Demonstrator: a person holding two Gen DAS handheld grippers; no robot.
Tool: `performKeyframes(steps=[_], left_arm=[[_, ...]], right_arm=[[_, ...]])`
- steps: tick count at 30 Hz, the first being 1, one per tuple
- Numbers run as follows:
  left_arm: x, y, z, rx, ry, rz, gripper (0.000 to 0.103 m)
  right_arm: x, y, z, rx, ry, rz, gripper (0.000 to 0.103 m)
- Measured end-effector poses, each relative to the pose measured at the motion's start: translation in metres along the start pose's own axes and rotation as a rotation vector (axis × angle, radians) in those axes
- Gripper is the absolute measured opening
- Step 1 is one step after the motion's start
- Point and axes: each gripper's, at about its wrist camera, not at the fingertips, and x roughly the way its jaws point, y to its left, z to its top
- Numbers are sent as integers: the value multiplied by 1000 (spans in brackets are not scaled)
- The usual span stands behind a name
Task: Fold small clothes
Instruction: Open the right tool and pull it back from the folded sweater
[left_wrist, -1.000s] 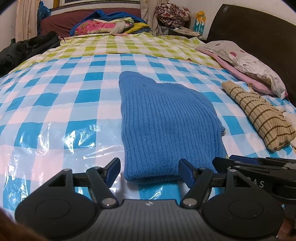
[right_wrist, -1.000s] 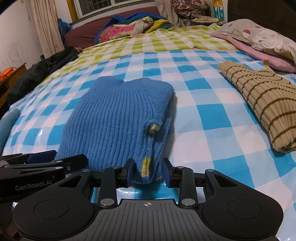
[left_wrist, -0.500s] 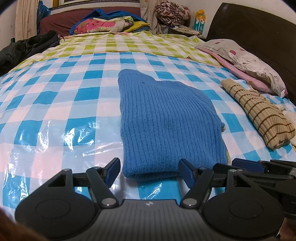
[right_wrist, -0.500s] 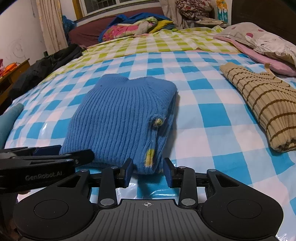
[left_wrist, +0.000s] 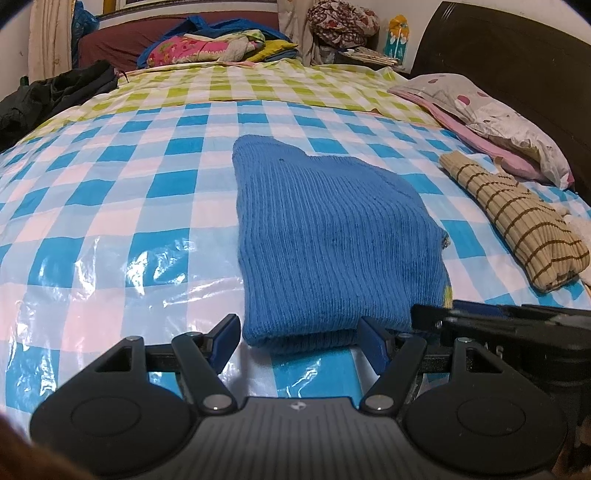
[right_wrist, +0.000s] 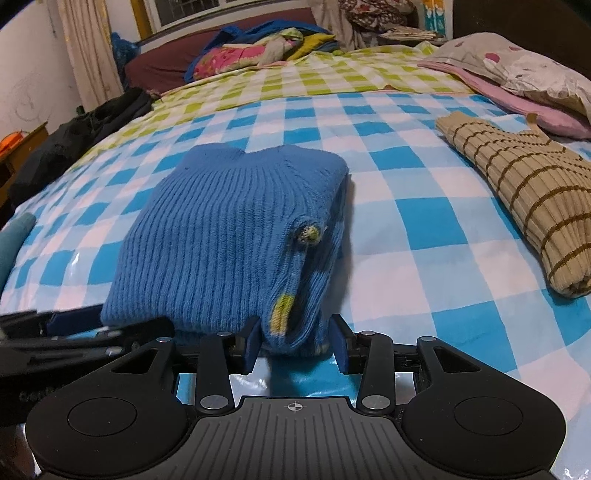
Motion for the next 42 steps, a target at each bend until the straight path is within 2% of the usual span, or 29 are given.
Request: performKeyframes(steps=[12,16,18,28,35,42], left_arm=[[-6,2,-3,-2,-1,12,75],[-9,3,-5,-7,-5,9,75],[-9,2,-7,3,-6,15,80],[-11,3,-18,5,-2,47,81],[-10,-1,-26,24,9,95,86],[-14,-1,-34,30,5,123,90]], right_arm=[[2,-8,18,11,-25,-35,41],[-4,-8,10,-14,-25,-37,41],[-7,-8,6,-12,-21,-35,42],[-15,-11,-6,-15,-13,-44,42],[-27,-8,-10,-30,-34,-59,42],[-37,1,-17,-75,-49,-79,47]])
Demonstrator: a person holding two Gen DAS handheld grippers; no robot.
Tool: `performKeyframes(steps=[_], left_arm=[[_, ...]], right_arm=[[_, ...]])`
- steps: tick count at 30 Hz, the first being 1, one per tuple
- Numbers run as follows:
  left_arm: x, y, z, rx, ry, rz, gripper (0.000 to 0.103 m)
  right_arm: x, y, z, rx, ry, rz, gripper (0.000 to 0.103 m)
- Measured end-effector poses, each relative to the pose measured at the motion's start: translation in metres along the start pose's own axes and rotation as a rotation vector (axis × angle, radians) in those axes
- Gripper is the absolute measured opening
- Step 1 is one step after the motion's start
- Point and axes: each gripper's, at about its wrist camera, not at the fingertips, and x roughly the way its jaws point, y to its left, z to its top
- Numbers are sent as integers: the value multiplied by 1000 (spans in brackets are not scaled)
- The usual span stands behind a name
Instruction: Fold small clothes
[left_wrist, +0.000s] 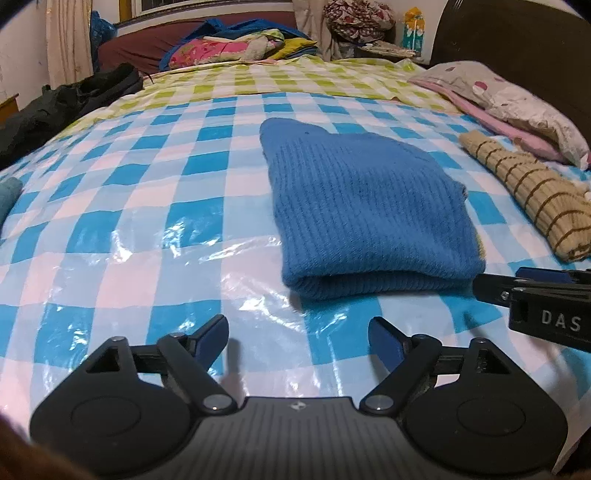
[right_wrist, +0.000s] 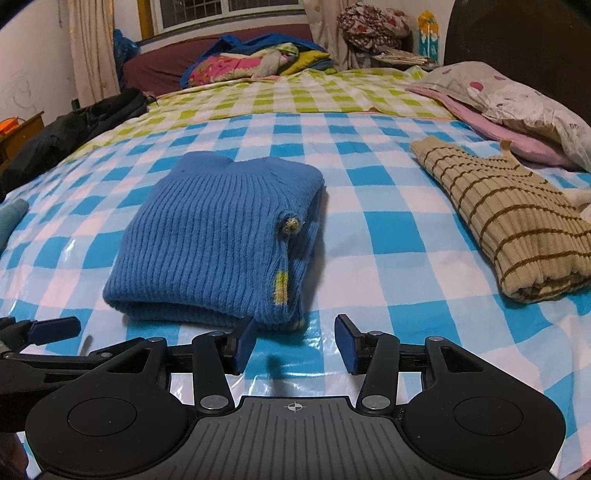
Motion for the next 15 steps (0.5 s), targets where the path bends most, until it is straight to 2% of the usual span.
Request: performKeyframes(steps=[5,15], left_arm=[[-2,-6,-6,60,14,61,94],[-16,-2,-21,38,-7,53,95]], right_arm=[[-4,6,-9,-16,13,9,51],[-16,19,-25,-45,8,12,55]])
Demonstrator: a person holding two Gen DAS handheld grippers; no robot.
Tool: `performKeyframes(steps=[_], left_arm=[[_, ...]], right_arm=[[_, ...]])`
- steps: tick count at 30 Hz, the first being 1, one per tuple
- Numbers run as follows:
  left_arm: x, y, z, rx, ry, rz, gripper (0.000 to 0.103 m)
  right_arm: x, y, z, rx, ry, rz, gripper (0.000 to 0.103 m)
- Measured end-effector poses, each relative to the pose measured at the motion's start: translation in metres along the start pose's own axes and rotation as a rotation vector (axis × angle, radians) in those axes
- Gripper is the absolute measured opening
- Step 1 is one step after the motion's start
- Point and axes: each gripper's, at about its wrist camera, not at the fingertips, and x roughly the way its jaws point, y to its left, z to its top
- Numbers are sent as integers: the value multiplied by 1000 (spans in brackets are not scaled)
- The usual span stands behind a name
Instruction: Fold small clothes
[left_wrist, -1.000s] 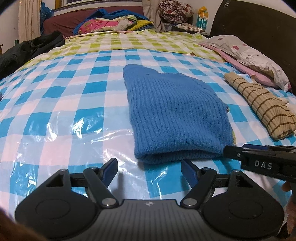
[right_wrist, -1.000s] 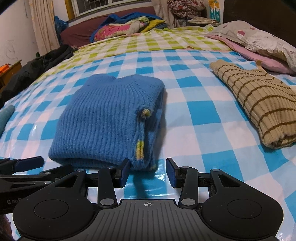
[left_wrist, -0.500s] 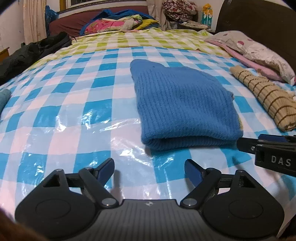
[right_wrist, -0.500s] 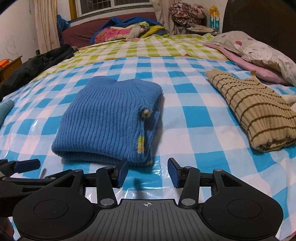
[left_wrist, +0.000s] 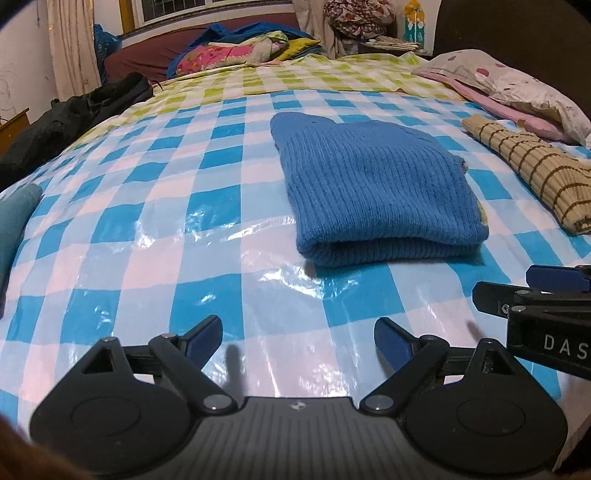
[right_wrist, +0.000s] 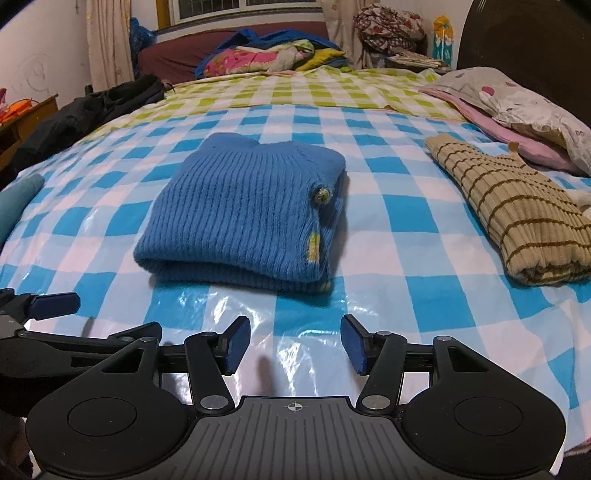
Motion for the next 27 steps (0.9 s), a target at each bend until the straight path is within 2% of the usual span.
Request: performKeyframes(steps=[7,13,27], left_arm=[[-9,0,-9,10,-16,23,99],[-16,7,-12,-34,-27,-3,100],[-22,1,-30,8,-18,18,100]], right_arm=[[-10,3,-11,6,1,10,56],[-16,5,-24,10,15,16,59],[-17,1,-41,61,45,5,60]])
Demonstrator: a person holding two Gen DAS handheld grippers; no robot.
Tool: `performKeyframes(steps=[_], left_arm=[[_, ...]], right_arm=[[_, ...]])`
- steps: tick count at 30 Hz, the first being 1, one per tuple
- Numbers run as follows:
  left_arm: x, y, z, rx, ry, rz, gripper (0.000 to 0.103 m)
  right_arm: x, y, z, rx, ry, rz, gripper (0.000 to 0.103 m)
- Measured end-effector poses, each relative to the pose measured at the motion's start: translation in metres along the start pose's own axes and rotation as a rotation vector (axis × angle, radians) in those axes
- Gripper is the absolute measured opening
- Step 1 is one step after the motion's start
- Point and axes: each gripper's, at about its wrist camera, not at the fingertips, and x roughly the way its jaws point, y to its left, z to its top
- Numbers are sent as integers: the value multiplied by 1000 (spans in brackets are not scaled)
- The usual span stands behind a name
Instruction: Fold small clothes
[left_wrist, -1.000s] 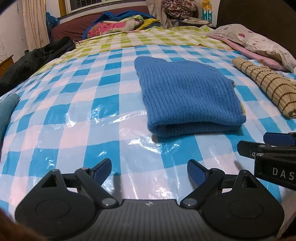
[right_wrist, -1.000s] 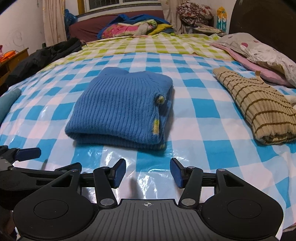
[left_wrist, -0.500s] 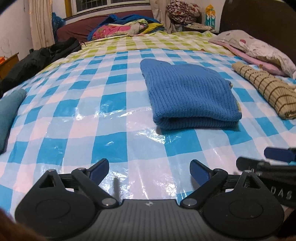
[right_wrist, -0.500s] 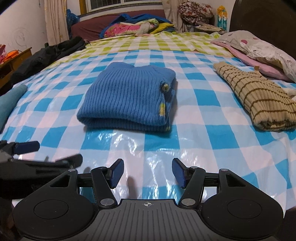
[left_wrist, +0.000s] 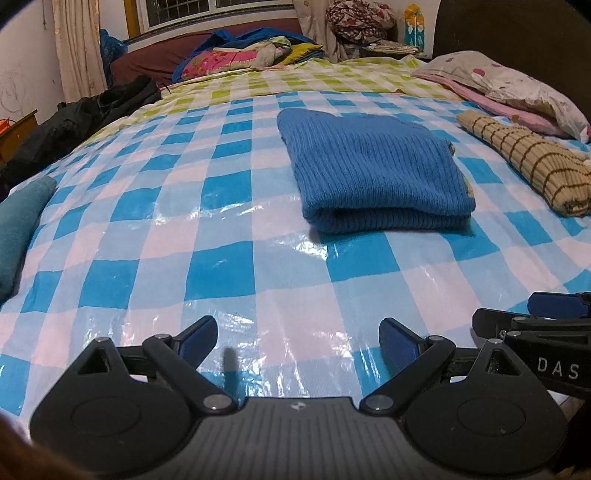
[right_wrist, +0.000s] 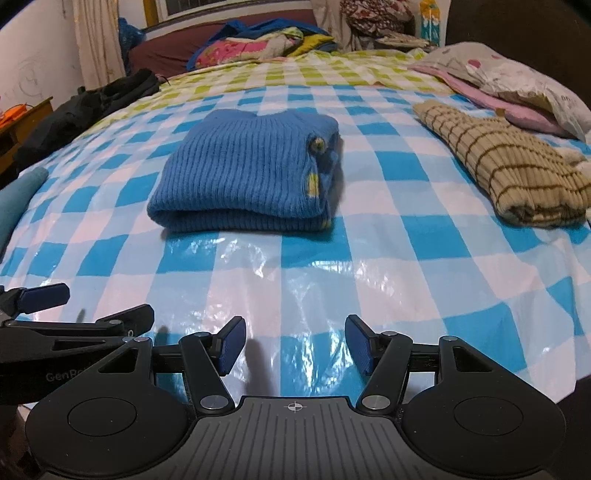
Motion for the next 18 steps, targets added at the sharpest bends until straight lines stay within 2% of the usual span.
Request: performKeyframes(steps=[18], left_arm=[[0,-6,-8,8,13,10,99]], right_arm=[[-2,-2,-11,14,14,-15,60]])
